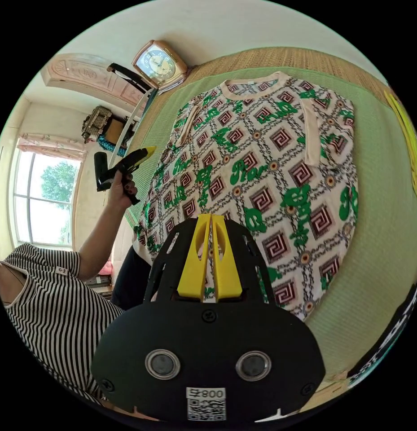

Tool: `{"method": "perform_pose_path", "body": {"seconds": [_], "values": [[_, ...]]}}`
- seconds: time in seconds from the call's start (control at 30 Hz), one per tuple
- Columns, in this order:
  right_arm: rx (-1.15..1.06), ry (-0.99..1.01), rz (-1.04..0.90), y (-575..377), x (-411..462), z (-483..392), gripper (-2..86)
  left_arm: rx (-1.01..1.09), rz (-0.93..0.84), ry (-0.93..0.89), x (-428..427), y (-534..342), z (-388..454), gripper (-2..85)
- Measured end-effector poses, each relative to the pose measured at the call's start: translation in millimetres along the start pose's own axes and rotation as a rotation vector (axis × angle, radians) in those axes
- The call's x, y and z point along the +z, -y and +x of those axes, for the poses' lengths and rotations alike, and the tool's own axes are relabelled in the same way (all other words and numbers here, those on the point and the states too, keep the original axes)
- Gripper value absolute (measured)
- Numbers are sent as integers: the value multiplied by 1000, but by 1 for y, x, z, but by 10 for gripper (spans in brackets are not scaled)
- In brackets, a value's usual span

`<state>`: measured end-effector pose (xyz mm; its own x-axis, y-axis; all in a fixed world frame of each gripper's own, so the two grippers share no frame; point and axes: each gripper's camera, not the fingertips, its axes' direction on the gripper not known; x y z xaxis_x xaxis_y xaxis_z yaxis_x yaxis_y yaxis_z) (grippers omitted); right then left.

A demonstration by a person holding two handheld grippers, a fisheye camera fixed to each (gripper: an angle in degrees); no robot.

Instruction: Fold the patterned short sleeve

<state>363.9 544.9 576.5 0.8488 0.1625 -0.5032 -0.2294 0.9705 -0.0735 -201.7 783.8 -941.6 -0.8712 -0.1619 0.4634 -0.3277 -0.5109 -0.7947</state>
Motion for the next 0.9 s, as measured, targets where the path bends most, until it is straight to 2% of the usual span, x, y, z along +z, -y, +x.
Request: {"method": "perform_pose_path", "body": {"seconds": [0.1,0.33,0.5,0.7,0.9], "values": [[56,-22,16,-56,-26,14,1,-33,-19,-76,-28,-34,1,10],[192,-39,92,-190,-67,45,5,-159,-81,13,-105,-140,-2,57],[316,49,172,-285,-75,81,29,-298,-101,-8,-133,-203,-21,89],[383,108,200,-337,-69,107,67,-342,-193,8,-122,-235,-34,110],[373,67,187,-341,-64,117,82,-341,-259,2,-104,-234,-44,120]]}}
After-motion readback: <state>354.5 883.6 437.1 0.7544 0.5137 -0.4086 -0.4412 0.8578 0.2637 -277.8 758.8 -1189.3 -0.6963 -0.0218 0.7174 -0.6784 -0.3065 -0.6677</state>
